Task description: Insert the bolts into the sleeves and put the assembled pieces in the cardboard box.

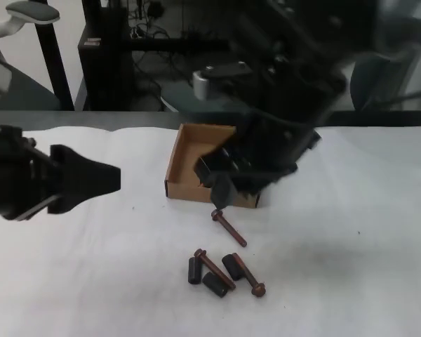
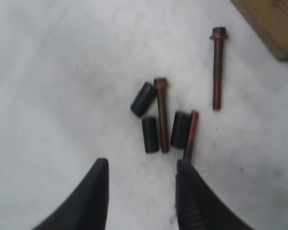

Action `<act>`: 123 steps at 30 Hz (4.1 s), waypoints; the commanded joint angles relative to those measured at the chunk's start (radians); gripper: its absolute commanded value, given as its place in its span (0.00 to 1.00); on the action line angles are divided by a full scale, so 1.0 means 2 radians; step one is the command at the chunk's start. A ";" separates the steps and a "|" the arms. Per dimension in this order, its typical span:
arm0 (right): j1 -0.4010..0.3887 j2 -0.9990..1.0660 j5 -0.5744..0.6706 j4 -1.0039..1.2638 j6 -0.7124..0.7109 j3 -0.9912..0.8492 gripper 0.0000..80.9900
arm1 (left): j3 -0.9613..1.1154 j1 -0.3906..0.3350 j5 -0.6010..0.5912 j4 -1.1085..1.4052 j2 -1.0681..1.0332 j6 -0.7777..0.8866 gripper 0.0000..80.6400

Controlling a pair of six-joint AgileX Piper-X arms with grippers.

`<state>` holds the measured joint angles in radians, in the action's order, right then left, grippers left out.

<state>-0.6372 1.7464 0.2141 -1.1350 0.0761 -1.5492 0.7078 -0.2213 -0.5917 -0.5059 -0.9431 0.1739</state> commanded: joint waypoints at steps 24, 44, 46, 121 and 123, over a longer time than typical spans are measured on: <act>-0.071 -0.439 -0.087 0.303 0.157 0.450 0.55 | -0.050 0.000 0.015 -0.075 0.158 -0.061 0.54; -0.009 -0.248 -0.038 0.290 0.102 0.368 0.55 | -0.050 0.000 0.024 0.020 0.158 0.003 0.54; 0.003 -0.203 -0.030 0.270 0.071 0.330 0.55 | -0.050 0.000 0.024 0.020 0.158 0.003 0.54; 0.035 0.252 -0.075 0.058 -0.116 -0.106 0.01 | -0.050 0.000 0.026 0.020 0.158 0.001 0.54; 0.035 0.249 -0.069 0.053 -0.092 -0.112 0.01 | -0.050 0.000 0.026 0.020 0.158 0.001 0.54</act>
<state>-0.5698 2.2341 0.0513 -1.0063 -0.1617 -1.7646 0.6067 -0.2213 -0.5453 -0.4786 -0.6364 0.1771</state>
